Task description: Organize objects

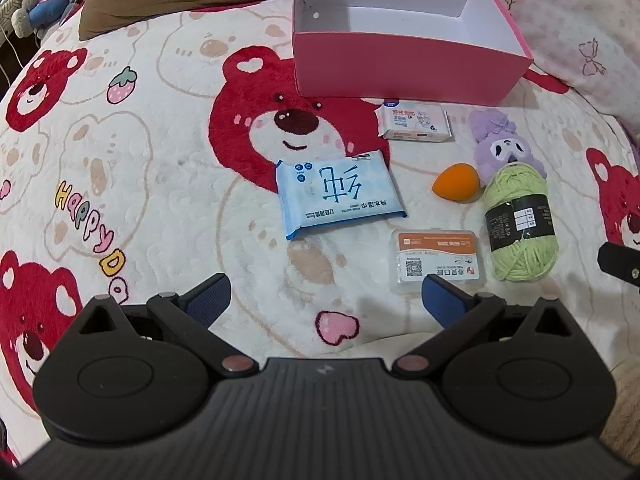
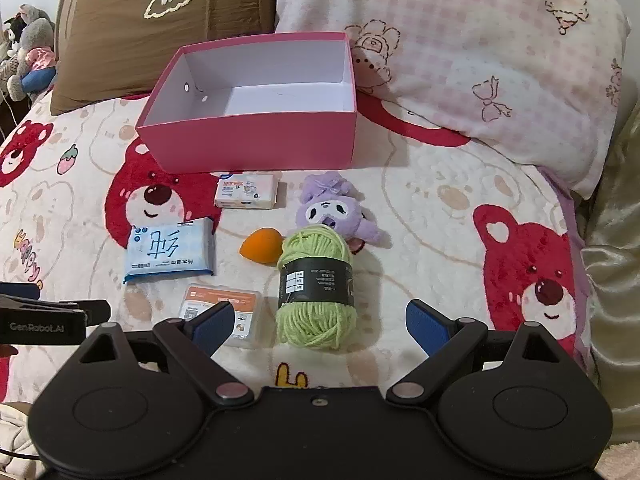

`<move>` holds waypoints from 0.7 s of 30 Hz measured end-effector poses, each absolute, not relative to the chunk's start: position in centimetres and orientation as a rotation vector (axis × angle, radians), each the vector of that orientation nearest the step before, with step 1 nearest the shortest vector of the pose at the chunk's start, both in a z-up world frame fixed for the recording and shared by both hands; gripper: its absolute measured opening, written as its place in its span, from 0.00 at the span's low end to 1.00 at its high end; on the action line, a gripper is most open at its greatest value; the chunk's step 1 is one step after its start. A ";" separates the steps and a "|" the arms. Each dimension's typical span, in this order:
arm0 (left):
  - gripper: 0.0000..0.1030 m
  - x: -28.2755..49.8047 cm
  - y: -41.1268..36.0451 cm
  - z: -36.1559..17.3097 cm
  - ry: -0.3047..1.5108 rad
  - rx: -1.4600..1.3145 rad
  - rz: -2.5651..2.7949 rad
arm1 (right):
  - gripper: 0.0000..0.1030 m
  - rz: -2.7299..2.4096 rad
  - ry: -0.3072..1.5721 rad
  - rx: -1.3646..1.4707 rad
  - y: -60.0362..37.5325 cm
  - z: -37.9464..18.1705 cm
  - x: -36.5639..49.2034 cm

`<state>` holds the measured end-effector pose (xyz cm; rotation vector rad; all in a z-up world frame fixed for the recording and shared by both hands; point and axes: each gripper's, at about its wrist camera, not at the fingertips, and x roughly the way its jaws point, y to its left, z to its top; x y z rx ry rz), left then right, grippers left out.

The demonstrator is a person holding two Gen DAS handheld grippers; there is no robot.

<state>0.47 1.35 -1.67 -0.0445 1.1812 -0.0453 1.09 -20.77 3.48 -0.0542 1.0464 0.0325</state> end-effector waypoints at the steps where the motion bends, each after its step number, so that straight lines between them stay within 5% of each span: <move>1: 1.00 0.5 1.4 -1.6 1.180 -0.045 -0.044 | 0.92 0.031 1.046 -0.056 -20.8 3.5 1.1; 21: 1.00 0.4 1.1 -1.9 1.183 -0.042 -0.044 | 0.92 -0.004 1.053 -0.053 -21.6 3.2 1.2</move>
